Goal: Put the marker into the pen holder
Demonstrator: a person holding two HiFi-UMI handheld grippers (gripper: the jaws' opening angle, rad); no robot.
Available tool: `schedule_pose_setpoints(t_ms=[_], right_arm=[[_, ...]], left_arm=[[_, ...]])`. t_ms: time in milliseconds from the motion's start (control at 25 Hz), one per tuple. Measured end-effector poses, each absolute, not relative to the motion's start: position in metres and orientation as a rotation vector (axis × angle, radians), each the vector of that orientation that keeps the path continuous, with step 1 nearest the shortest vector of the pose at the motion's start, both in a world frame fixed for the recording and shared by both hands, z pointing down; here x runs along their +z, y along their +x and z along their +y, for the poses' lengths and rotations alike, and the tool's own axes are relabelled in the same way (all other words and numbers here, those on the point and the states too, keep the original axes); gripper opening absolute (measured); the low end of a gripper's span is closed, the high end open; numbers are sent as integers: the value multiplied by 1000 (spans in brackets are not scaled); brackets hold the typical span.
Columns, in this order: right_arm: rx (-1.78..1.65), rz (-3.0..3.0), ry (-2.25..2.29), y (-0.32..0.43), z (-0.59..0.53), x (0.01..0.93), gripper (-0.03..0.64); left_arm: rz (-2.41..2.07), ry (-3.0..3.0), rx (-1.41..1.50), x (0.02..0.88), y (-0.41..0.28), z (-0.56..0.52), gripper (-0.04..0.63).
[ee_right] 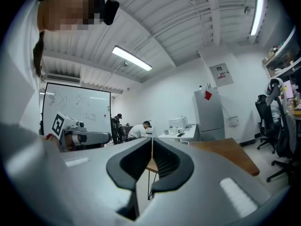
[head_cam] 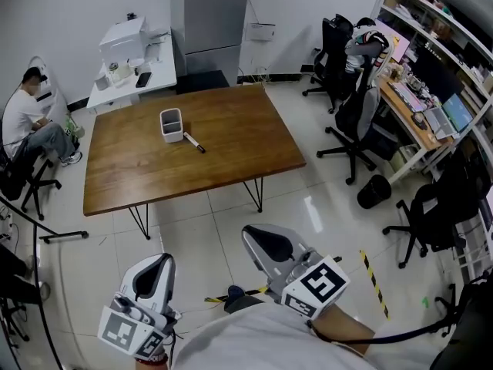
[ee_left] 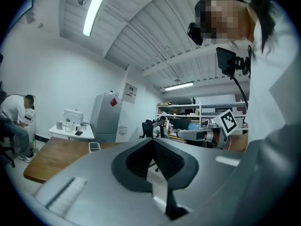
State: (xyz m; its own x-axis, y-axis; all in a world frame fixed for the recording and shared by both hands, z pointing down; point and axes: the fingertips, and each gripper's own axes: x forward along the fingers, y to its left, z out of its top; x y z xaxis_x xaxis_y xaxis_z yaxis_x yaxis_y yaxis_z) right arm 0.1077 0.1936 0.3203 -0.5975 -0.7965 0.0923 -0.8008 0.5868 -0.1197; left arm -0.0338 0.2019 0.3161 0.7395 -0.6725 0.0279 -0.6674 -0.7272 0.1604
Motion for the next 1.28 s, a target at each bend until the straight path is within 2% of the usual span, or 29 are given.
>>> schedule_pose_setpoints(t_ms=[240, 600, 840, 1160, 1280], right_arm=[[290, -2790, 1286, 126, 153, 342, -11], [390, -2778, 1204, 107, 96, 374, -11], [396, -2730, 1265, 102, 30, 381, -9], [377, -2725, 1253, 64, -74, 392, 19], [389, -2652, 1229, 52, -106, 430, 68]], left_arm=[[-1208, 2702, 16, 333, -19, 161, -11], [-1187, 2680, 54, 352, -29, 100, -11], [-1110, 2747, 38, 341, -32, 15, -11], [-939, 2851, 49, 344, -52, -73, -11], [-936, 2830, 37, 351, -68, -96, -11]])
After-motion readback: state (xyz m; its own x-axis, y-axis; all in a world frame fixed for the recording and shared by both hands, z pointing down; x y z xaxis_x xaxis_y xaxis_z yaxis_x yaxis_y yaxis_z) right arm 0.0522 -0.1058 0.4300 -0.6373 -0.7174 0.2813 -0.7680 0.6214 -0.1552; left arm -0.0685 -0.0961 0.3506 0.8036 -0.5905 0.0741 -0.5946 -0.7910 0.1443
